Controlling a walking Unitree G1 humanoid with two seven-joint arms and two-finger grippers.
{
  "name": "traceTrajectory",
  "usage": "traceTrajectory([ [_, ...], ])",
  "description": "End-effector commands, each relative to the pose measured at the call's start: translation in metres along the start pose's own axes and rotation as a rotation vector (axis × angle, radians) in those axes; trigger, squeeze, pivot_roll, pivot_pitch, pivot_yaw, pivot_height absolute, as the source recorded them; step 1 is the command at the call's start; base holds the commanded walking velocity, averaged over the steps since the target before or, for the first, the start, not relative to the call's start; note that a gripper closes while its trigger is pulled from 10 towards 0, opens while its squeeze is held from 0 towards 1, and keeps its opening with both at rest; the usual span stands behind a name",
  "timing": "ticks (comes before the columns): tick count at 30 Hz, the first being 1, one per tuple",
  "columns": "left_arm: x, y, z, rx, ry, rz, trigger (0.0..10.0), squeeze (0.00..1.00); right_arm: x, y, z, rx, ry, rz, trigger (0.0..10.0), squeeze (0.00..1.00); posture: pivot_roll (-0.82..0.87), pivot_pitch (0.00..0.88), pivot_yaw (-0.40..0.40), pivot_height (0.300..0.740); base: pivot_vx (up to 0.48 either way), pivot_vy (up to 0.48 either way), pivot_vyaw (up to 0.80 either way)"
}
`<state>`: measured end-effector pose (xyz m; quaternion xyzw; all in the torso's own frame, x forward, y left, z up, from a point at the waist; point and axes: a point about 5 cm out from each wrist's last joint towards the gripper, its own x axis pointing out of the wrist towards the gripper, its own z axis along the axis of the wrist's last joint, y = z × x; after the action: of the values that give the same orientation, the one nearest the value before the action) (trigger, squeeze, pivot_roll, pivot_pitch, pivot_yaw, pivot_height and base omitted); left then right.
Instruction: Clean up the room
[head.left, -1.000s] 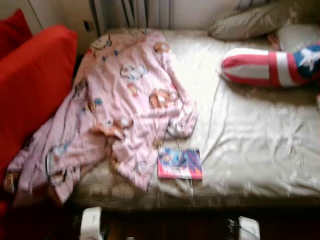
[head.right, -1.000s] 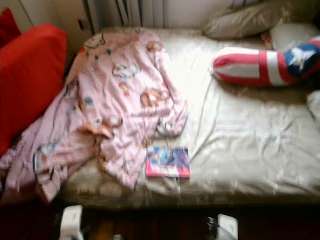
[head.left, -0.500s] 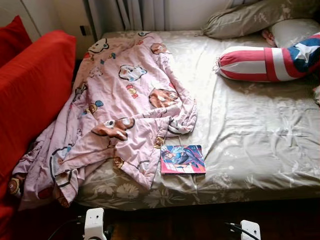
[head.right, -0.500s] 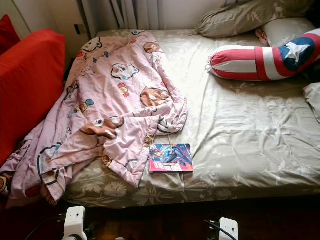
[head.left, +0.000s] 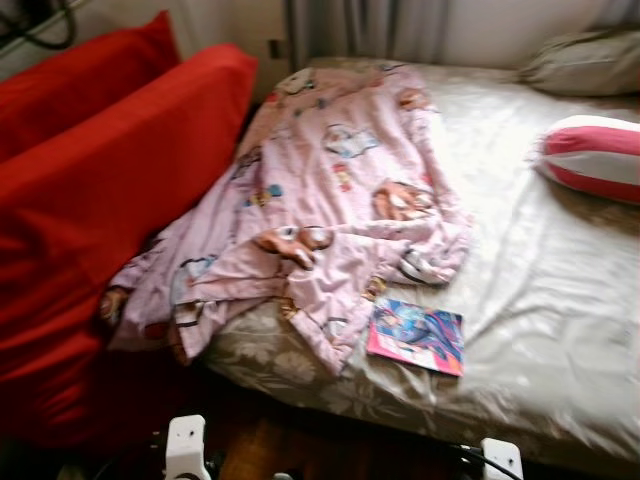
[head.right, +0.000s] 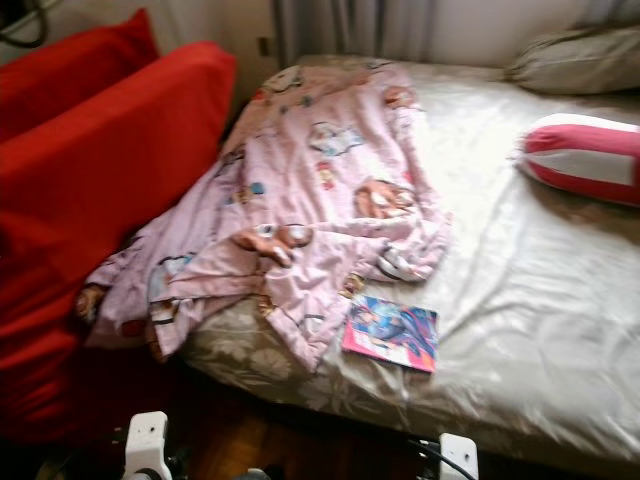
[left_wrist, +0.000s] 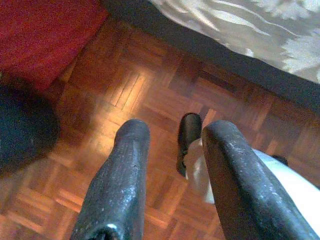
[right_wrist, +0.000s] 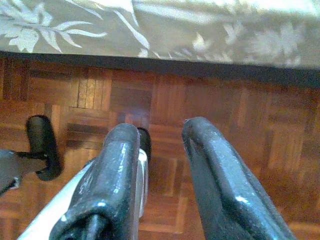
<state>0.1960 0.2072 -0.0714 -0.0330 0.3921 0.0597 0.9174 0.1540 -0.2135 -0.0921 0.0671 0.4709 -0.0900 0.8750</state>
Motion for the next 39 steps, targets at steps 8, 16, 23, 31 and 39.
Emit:
traceTrajectory([
  [8, -0.0033, 0.0061, -0.0116, -0.001, 0.046, 0.017, 10.0, 0.0, -0.0007, 0.0039, -0.0071, 0.016, 0.02, 0.009, 10.0, 0.0, 0.07, 0.14, -0.01, 0.74, 0.0, 0.0, 0.3],
  [16, -0.0033, 0.0041, -0.0125, -0.001, 0.048, 0.013, 10.0, 0.0, -0.001, 0.0033, -0.0075, 0.025, 0.016, 0.004, 10.0, 0.0, 0.07, 0.128, -0.009, 0.74, 0.0, 0.0, 0.0],
  [23, -0.0031, 0.0025, -0.0124, -0.003, 0.044, 0.012, 10.0, 0.0, -0.001, 0.0032, -0.0073, 0.019, 0.013, 0.006, 10.0, 0.0, 0.07, 0.132, -0.011, 0.74, 0.0, 0.0, 0.0],
  [31, -0.0034, 0.0047, -0.012, -0.008, 0.042, 0.014, 10.0, 0.0, -0.0013, 0.0013, -0.0075, 0.018, 0.011, -0.009, 10.0, 0.0, 0.07, 0.15, -0.014, 0.74, 0.0, 0.0, 0.0],
  [39, -0.004, 0.0065, -0.0137, -0.002, 0.049, 0.017, 10.0, 0.0, -0.0013, 0.0011, -0.0074, 0.013, 0.011, -0.011, 10.0, 0.0, 0.07, 0.158, -0.014, 0.74, 0.193, 0.0, 0.0],
])
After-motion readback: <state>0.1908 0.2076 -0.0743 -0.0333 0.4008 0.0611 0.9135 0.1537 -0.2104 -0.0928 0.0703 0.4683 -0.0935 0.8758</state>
